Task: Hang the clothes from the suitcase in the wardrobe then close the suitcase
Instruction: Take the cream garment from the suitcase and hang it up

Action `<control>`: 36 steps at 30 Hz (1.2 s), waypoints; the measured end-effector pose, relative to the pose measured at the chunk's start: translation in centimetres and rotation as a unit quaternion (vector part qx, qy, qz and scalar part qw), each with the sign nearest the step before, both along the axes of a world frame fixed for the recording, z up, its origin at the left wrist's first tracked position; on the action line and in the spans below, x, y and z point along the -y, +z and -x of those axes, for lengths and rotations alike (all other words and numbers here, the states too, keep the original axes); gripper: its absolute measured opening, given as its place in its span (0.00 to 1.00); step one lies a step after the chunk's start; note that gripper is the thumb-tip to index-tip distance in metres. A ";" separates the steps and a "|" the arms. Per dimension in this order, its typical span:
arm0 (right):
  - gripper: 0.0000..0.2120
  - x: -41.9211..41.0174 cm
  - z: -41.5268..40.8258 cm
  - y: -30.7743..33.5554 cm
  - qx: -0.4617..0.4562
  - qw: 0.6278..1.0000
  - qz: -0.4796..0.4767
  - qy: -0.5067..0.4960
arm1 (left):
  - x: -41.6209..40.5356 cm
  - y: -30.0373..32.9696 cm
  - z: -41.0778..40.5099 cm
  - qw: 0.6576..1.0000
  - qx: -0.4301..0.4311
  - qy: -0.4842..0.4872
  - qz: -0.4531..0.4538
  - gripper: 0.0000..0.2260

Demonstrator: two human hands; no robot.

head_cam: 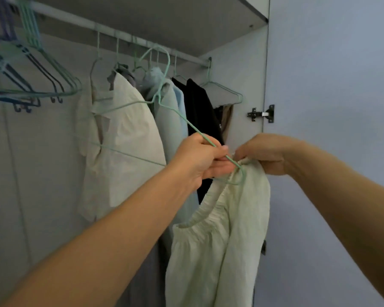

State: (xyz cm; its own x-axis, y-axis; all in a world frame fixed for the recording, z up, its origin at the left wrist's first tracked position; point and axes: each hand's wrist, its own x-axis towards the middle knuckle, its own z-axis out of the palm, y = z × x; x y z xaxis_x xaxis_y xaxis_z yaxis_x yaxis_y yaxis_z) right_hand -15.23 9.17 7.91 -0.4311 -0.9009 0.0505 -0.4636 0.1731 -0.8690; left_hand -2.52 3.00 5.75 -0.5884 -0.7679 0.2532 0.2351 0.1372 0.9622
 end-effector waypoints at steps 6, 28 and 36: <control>0.08 -3.8 3.2 -3.0 -0.150 0.986 -0.050 -0.052 | -2.7 -2.9 4.1 1.000 -0.013 0.000 -0.025 0.05; 0.09 -11.0 7.5 -5.0 -0.440 0.889 -0.099 -0.076 | -8.5 -6.4 12.3 0.989 0.088 -0.074 -0.093 0.03; 0.05 -12.6 8.7 -5.0 -0.395 0.912 -0.085 -0.071 | -5.9 -4.5 11.6 0.968 -0.126 0.008 -0.216 0.11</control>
